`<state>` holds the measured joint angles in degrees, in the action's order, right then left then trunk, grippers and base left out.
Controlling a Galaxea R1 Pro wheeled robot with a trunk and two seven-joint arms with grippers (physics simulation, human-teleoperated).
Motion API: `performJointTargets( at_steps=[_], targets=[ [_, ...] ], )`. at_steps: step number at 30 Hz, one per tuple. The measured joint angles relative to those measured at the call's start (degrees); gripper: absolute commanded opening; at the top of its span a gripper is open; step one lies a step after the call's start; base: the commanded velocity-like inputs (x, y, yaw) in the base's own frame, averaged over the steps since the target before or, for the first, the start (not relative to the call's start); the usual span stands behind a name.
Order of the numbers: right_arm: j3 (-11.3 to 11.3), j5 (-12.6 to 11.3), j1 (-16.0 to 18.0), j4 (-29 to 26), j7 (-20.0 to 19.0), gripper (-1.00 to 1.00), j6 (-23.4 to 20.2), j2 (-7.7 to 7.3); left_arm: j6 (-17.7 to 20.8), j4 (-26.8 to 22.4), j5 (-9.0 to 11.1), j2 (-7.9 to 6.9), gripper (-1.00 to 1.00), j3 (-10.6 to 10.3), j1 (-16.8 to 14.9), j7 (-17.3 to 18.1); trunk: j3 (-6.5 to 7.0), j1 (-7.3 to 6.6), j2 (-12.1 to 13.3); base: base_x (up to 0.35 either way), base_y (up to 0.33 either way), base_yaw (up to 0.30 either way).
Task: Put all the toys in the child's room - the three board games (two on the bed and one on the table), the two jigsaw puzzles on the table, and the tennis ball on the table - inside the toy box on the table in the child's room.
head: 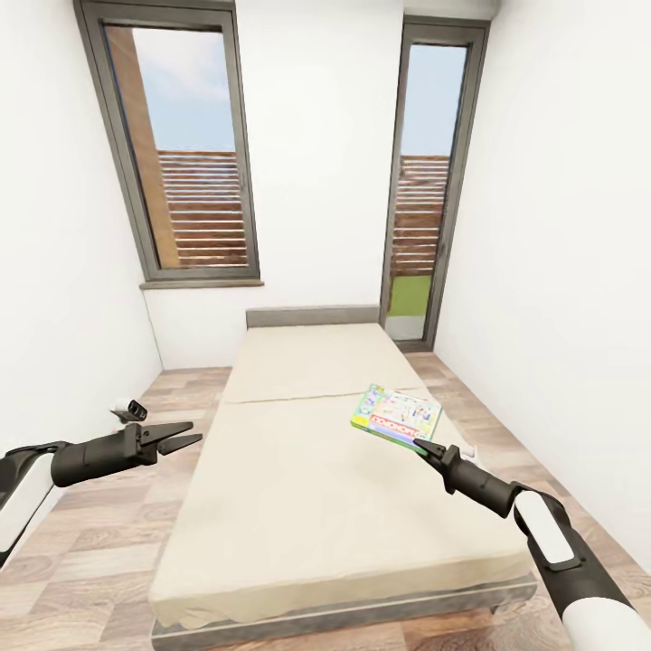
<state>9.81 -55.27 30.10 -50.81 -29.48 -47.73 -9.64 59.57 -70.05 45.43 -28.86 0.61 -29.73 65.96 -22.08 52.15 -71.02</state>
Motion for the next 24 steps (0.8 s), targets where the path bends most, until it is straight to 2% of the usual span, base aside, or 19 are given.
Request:
performJointTargets(
  at_steps=[24],
  targets=[
    [0.15,-0.05,0.00,0.00,-0.08,-1.00,0.10,-0.46,-0.09,0.00,-0.09,0.21,1.00,-0.35,0.04,0.00,4.31,-5.27,9.63,0.000,0.000,0.000]
  ],
)
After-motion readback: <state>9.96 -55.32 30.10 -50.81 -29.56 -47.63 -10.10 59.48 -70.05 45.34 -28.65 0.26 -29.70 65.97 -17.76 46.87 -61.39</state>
